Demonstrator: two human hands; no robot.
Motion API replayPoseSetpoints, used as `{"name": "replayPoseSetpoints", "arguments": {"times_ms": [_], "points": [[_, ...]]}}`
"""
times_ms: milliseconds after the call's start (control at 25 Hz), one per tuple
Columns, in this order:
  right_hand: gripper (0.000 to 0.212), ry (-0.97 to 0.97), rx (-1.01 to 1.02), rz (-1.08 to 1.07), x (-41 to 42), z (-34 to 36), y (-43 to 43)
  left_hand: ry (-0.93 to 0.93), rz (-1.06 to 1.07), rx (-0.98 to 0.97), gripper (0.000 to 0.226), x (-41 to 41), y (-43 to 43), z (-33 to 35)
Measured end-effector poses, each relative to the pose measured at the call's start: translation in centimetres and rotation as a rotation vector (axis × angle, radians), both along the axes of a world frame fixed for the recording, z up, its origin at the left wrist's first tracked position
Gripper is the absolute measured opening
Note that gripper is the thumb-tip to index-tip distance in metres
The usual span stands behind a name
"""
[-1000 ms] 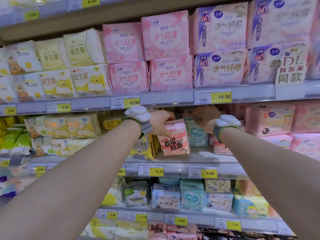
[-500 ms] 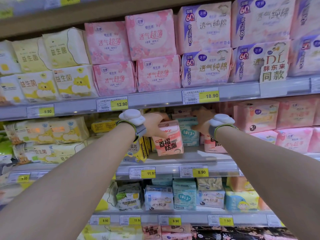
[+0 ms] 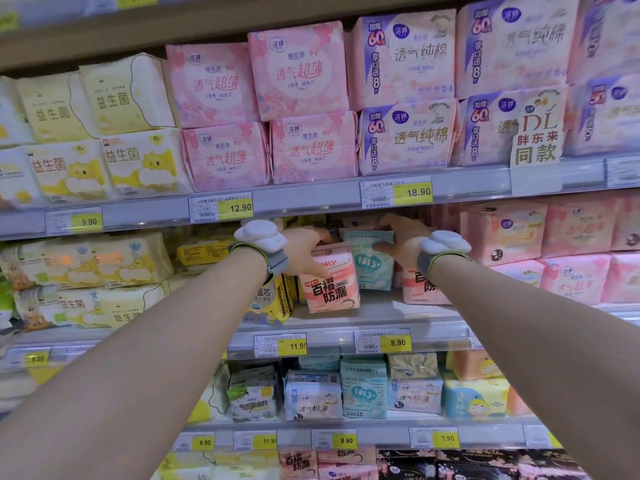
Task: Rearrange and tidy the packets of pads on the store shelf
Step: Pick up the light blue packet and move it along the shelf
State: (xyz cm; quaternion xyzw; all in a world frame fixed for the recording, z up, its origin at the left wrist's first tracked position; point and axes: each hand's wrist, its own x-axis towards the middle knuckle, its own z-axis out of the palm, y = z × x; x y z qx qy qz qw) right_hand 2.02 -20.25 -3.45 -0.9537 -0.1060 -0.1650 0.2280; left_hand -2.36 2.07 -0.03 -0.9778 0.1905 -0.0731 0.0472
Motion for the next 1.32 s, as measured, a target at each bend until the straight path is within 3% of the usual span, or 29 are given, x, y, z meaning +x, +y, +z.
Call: {"name": "replayPoseSetpoints", "arguments": {"times_ms": [560,880,1120,1320], "points": [[0.054,-0.084,0.502,-0.200,-2.9,1.4,-1.4,-0.016,0.046,0.004,0.057,-1.4,-0.9,-0.5],[0.027,-0.126,0.468,-0.253,-4.9,0.9,-3.6,-0.034,0.003,-0.040,0.053,-1.4,-2.4,-0.5],[0.036,-0.179,0.479,-0.223,-6.1,0.7,-5.1,-0.051,0.002,-0.040,0.043,-1.1,-4.0,-0.6],[0.030,-0.200,0.446,-0.206,-7.1,0.8,-6.3,-0.077,-0.020,0.001,0.037,-0.4,-5.3,-0.8]]}}
